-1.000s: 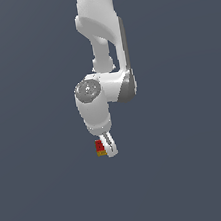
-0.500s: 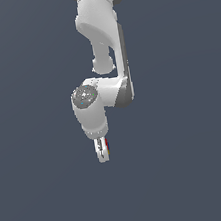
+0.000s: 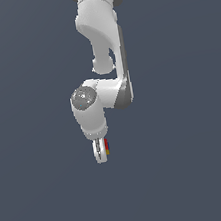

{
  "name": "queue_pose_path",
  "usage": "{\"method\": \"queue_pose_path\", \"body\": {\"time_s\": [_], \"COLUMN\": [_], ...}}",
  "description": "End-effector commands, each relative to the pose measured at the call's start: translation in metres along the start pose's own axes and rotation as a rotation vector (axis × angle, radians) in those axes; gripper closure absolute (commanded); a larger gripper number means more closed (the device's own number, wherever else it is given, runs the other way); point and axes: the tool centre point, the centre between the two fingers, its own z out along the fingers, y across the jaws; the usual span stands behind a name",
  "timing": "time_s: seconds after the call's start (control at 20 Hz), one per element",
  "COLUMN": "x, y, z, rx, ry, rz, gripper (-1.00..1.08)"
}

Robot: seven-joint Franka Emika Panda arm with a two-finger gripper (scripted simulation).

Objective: Pick up the object and move it to a goal position.

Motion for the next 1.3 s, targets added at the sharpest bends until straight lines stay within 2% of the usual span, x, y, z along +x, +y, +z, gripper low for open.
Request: {"method": "queue_pose_path", "body": {"time_s": [0.0, 0.45, 0.7, 0.75, 1.25], "x": [0.000, 0.000, 0.000, 0.000, 0.000], "y": [0.000, 0.001, 0.000, 0.000, 0.000], "z": [0.003, 0.044, 0.050, 0.050, 0.050], "rx": [0.000, 0.000, 0.000, 0.000, 0.000], "ry": [0.000, 0.000, 0.000, 0.000, 0.000], "rz": [0.000, 0.005, 0.005, 0.005, 0.005], "gripper": [-0.92, -0.92, -0.92, 1.08, 1.08]}}
